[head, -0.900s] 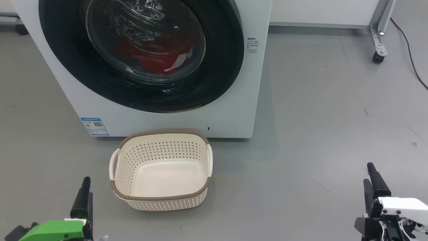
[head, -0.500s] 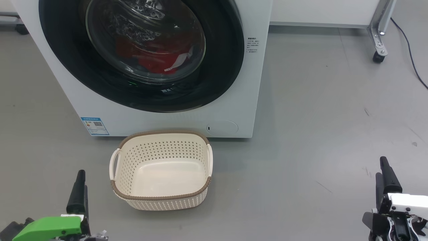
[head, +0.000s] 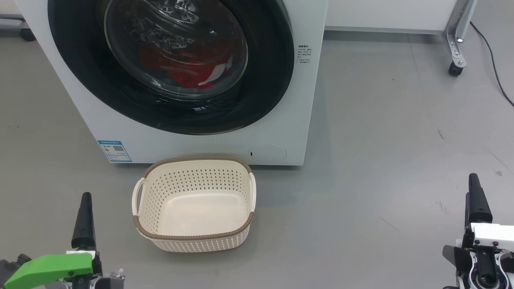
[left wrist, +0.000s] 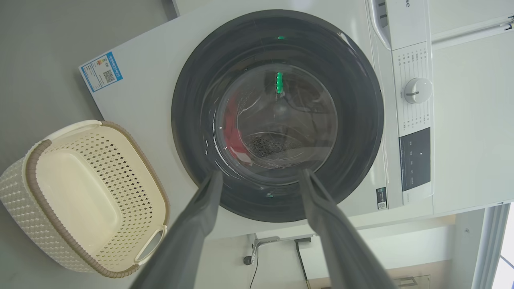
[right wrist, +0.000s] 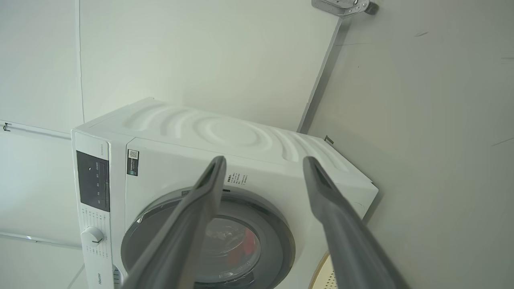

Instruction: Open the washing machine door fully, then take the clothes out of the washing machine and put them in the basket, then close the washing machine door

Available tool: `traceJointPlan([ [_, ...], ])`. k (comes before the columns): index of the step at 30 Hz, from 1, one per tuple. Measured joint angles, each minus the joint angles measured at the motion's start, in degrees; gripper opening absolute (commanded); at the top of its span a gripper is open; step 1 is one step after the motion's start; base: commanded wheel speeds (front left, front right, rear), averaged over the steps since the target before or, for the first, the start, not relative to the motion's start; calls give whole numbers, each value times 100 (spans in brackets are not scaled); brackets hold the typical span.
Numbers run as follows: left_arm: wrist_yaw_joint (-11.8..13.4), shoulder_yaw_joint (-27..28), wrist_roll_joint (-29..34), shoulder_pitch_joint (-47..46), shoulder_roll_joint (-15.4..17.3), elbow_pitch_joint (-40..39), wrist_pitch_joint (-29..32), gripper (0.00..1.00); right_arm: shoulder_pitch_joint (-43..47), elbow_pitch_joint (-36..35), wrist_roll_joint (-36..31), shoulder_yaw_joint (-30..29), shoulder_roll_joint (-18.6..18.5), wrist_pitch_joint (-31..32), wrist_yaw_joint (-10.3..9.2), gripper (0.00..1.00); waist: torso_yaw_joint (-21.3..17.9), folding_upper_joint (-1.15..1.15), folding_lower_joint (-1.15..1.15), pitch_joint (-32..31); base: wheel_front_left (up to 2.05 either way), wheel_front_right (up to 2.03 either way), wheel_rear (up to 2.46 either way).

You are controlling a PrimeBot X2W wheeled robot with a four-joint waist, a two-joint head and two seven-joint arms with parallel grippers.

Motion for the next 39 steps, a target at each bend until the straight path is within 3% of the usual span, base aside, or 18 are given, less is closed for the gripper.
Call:
traceJointPlan([
  [11,-1,5,790,-15,7,-327,-243,100,1,-385,-775,47,-19,-229,1,100,22,0,0,4,0,0,0],
  [39,-1,-682,4626,2,54,-681,-757,100,183,-794,-3876,681,-163,-766,-112,100,18,0,0,69,0,0,0],
])
